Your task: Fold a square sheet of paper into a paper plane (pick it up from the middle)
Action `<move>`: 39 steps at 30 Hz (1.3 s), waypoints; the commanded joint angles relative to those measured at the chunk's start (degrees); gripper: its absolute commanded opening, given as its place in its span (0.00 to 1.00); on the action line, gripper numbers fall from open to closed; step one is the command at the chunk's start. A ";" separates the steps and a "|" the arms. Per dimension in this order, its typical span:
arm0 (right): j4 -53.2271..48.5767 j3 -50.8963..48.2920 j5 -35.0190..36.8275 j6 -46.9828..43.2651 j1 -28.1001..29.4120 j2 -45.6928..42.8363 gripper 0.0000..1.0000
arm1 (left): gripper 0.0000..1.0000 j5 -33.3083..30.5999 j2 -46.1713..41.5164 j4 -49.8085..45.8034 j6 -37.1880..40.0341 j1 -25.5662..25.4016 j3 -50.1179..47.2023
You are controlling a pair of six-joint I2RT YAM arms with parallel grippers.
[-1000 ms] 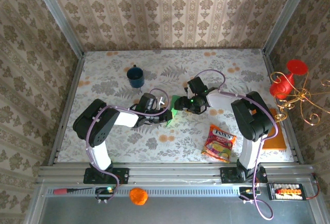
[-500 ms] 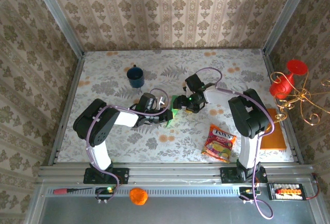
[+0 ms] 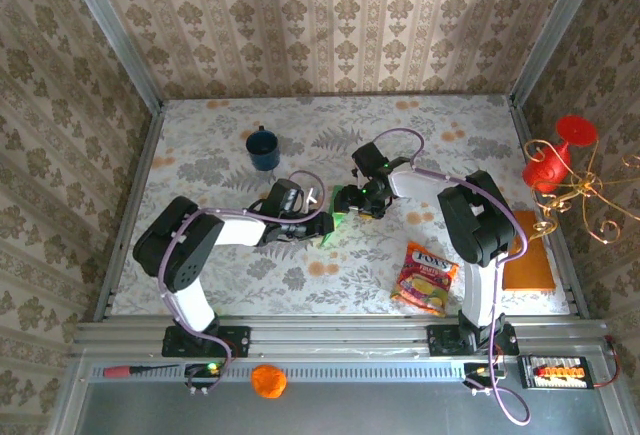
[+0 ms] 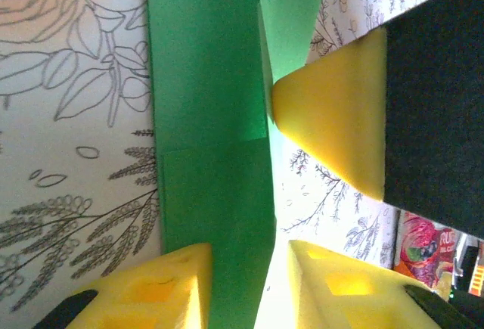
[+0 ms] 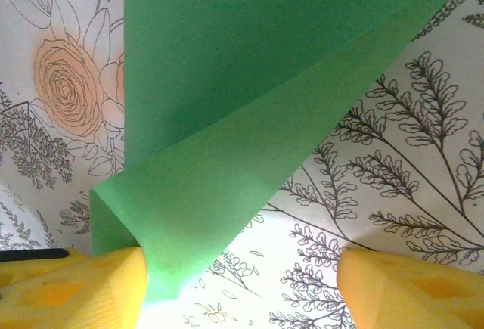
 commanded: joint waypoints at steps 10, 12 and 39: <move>1.46 -2.09 3.05 -0.98 0.45 6.07 0.72 | 0.33 -4.71 -1.02 -8.55 4.42 -1.42 3.66; 1.35 -2.09 3.03 -0.96 0.55 6.21 0.72 | 0.32 -5.20 -0.98 -9.43 5.33 -1.55 3.89; 2.36 1.26 -8.44 -18.93 -4.58 -2.82 0.79 | 0.11 4.24 4.08 1.45 -1.21 2.36 -0.48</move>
